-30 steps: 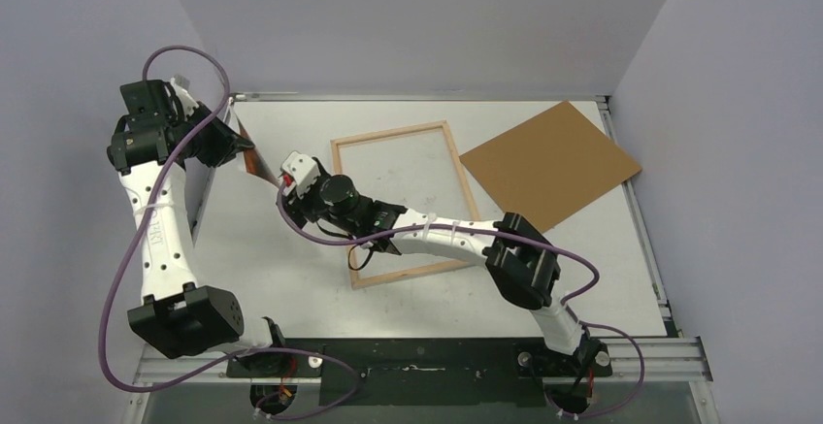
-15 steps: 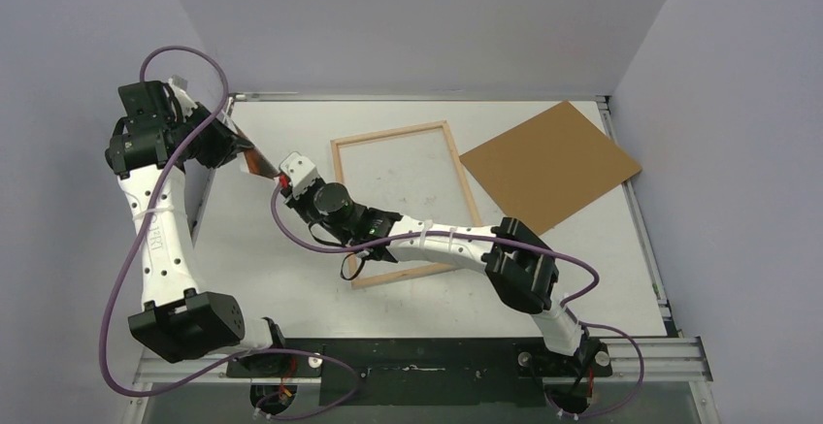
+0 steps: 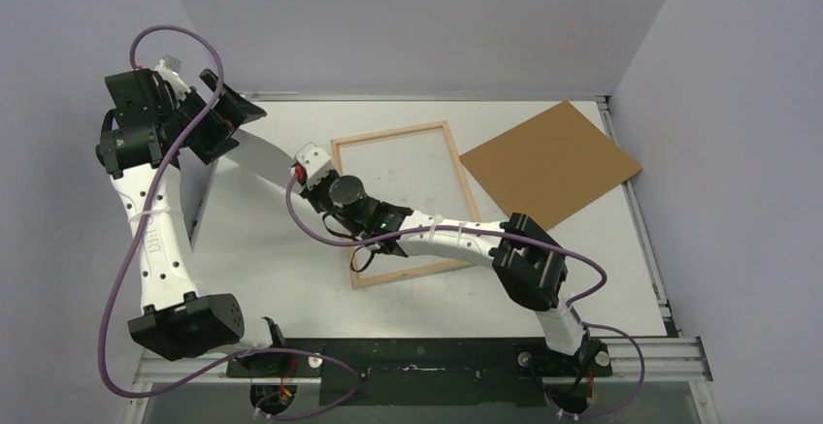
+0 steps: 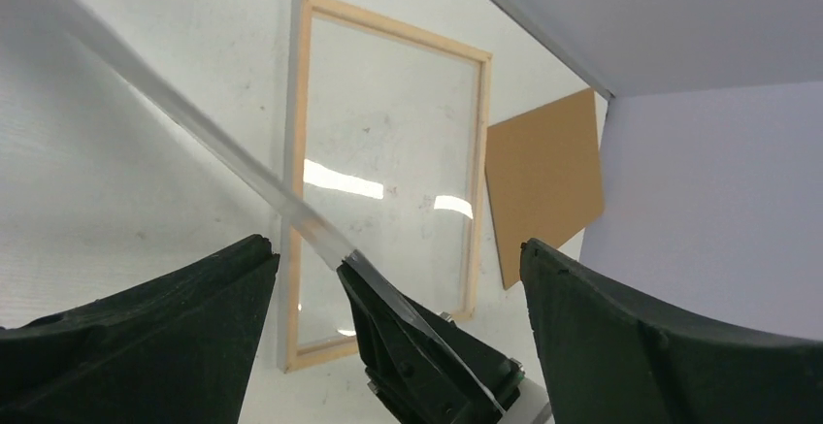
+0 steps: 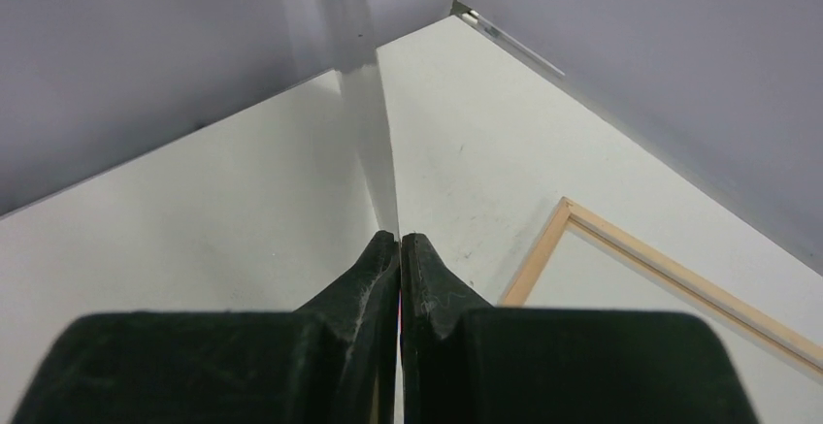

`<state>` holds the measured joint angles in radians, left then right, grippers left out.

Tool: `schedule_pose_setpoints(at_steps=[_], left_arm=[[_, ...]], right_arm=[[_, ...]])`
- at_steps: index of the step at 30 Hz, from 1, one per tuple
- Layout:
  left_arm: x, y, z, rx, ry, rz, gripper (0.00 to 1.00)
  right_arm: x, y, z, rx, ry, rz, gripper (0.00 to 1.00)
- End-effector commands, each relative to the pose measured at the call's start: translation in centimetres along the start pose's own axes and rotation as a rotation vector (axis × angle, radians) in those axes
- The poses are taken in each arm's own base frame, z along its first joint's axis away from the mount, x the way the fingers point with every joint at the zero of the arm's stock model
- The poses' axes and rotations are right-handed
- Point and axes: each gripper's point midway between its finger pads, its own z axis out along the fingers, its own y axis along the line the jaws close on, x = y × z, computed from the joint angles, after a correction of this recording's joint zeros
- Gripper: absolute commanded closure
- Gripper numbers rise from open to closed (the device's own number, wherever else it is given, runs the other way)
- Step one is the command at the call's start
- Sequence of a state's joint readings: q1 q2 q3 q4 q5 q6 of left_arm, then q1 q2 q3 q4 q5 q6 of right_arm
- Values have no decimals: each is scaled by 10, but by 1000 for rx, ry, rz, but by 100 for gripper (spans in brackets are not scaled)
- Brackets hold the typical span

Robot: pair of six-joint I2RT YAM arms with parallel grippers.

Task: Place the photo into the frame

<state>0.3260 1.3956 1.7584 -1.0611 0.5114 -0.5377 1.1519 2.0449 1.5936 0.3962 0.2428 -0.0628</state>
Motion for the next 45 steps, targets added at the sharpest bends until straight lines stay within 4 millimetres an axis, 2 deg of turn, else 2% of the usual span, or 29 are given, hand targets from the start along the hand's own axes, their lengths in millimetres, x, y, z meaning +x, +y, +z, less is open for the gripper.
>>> schedule_pose_setpoints(at_steps=[1,5,10,17,21,28,35,38,41,45], left_arm=[[-25,-35,-12,129,-82,78,3],[-31,-37,-13,132,-99,94,3],[-30,-35,-4,143,-74,90,3],[-22,-25,14,141,-40,74,3],[-20,-24,19,145,-43,68,3],[-23,-21,16,122,-66,81,3],[-26,-18,10,85,-94,97,3],[-19,-16,17,105,-79,70,3],[-6,-7,33,115,-49,17,3],[12,-11,58,209,-6,-87,3]], right_arm=[[-89,-43,-19,-14,-201,112,100],[-90,-69,-25,-14,-208,208,100],[-93,-110,-39,58,-204,336,100],[-87,-180,-61,287,-223,686,100],[-81,-203,-73,397,-252,812,100],[-57,-229,-88,549,-192,813,100],[-42,-240,-102,609,-176,907,100],[-42,-243,-108,658,-182,1026,100],[-33,-240,-113,717,-134,1161,100],[-39,-234,-114,734,-122,1317,100]])
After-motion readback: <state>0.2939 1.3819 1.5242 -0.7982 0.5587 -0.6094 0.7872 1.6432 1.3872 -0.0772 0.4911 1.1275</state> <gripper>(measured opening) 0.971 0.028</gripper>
